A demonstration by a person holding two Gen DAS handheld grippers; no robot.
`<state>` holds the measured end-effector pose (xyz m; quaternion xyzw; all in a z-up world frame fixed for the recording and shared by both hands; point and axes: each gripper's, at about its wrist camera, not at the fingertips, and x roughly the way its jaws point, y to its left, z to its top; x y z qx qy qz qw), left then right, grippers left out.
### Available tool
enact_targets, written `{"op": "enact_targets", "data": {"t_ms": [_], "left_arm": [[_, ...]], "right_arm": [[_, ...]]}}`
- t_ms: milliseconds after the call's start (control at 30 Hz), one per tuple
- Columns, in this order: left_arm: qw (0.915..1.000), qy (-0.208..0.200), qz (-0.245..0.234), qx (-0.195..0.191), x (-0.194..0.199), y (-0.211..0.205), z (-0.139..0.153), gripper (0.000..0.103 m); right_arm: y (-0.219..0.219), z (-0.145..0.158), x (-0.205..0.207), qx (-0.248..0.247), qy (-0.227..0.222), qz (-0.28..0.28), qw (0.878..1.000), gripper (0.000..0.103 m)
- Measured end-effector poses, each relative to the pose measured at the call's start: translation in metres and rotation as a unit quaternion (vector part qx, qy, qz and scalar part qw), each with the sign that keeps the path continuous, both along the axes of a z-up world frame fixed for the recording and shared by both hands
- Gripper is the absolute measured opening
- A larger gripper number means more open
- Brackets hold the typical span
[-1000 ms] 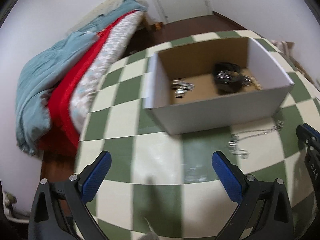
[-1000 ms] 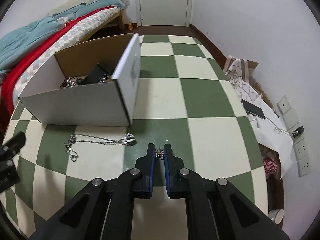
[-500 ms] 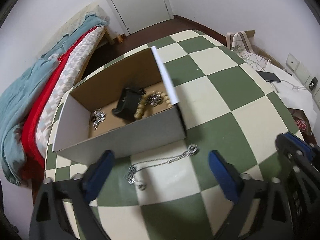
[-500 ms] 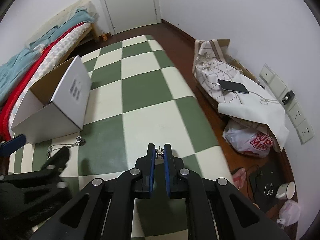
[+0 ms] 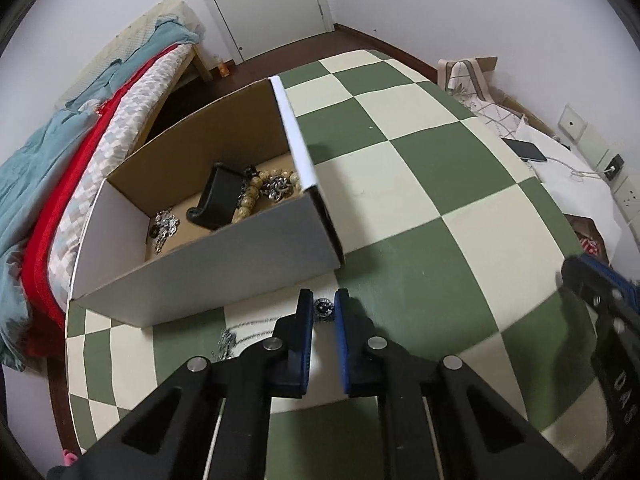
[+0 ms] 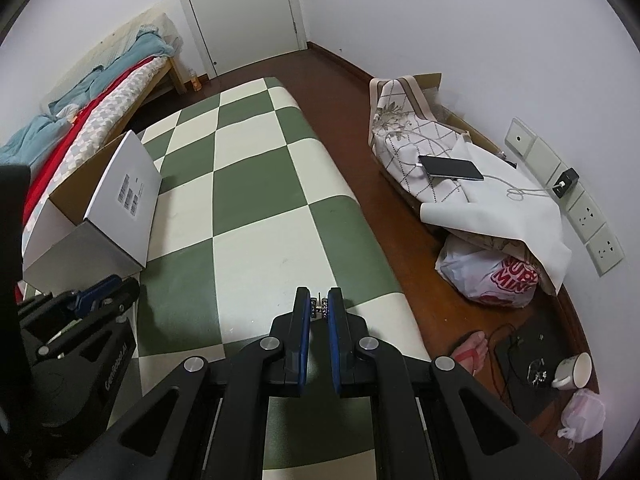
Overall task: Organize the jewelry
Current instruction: 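Grasp a small silver piece with the right tool while the left tool grasps the thin silver chain, then carry the silver chain and silver piece over the white box with both tools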
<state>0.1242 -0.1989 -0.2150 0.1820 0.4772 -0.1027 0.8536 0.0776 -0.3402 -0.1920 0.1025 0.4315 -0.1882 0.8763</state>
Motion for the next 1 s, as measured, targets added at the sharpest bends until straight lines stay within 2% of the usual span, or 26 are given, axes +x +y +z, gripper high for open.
{"op": "enact_targets", "data": {"t_ms": [233, 433, 733, 1000], "left_arm": [[0.9992, 0.002, 0.002, -0.039, -0.022, 0.032, 0.034, 0.008], [0.9967, -0.002, 0.015, -0.079, -0.023, 0.067, 0.075, 0.008], [0.9895, -0.027, 0.021, -0.14, -0.006, 0.104, 0.157, 0.008], [0.9834, -0.034, 0.021, -0.177, 0.024, 0.124, 0.207, 0.008]], "right_arm": [[0.009, 0.019, -0.004, 0.009, -0.016, 0.011, 1.0, 0.009], [0.037, 0.047, -0.001, 0.016, -0.031, 0.049, 0.998, 0.009], [0.076, 0.101, 0.015, 0.034, -0.059, 0.1, 0.993, 0.009], [0.092, 0.145, 0.039, 0.059, -0.079, 0.122, 0.988, 0.009]]}}
